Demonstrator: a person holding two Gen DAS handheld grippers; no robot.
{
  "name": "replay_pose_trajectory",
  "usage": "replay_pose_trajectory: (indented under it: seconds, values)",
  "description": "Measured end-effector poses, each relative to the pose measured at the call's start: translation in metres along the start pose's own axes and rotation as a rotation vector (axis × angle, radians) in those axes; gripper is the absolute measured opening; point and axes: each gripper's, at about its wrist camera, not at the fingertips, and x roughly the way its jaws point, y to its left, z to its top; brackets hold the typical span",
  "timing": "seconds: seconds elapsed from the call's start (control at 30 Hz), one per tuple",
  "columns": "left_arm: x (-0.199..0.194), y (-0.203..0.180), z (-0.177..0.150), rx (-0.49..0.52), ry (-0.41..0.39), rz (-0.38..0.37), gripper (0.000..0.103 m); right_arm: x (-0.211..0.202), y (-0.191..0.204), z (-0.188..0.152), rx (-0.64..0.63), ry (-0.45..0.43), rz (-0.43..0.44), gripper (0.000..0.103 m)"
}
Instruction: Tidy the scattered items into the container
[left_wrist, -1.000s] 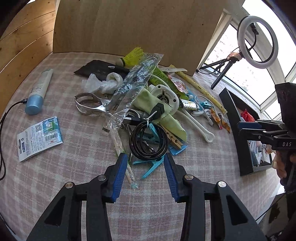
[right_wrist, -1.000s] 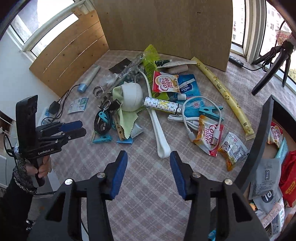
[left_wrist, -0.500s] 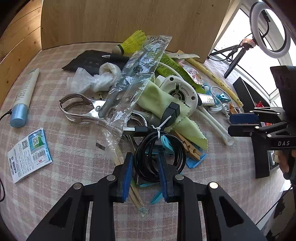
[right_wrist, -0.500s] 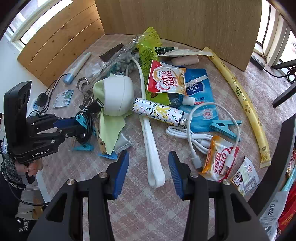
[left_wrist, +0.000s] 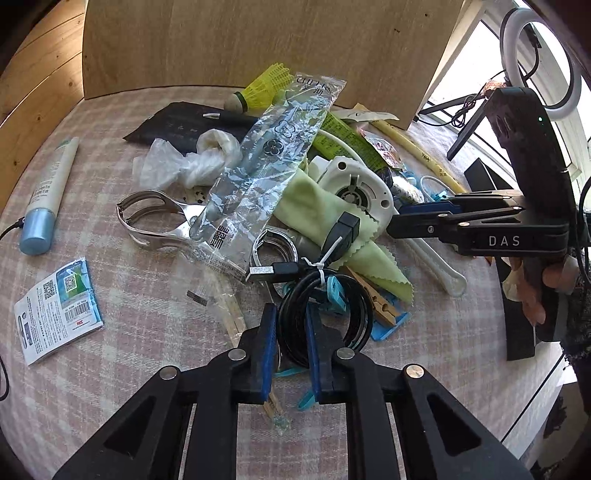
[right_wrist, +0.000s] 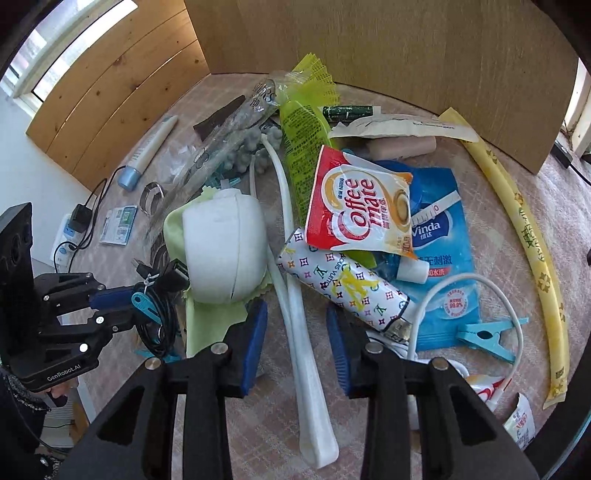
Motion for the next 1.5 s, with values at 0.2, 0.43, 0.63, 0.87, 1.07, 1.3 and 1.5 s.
replay_pose_trajectory:
  seconds: [0.2,0.43,0.63,0.87,1.07,1.3,1.5]
  values:
    - [-0.008,-0.002,-0.003,-0.019,-0.008,-0.041,0.01,0.009,0.002,0.016,-0.04,-0.025,0.045,0.019]
    - [-0.03,-0.009,-0.006,-0.022,-0.044,-0.068,0.007,-0.007,0.018,0.003,-0.066,-0.039,0.057,0.007]
    - [-0.054,-0.014,-0.015,-0.013,-0.079,-0.08,0.007,-0.043,0.024,-0.026,-0.023,-0.09,0.114,0.007]
    - [-0.082,-0.022,-0.023,-0.005,-0.118,-0.094,0.007,-0.09,0.01,-0.063,0.076,-0.178,0.15,0.006]
    - [-0.098,-0.045,-0.02,0.031,-0.148,-0.11,0.007,-0.131,-0.006,-0.088,0.159,-0.27,0.171,0.006]
    - [-0.102,-0.088,-0.007,0.11,-0.163,-0.155,0.007,-0.187,-0.037,-0.124,0.236,-0.386,0.122,0.006]
    - [-0.099,-0.132,0.008,0.181,-0.16,-0.237,0.007,-0.249,-0.077,-0.167,0.316,-0.493,-0.018,0.006]
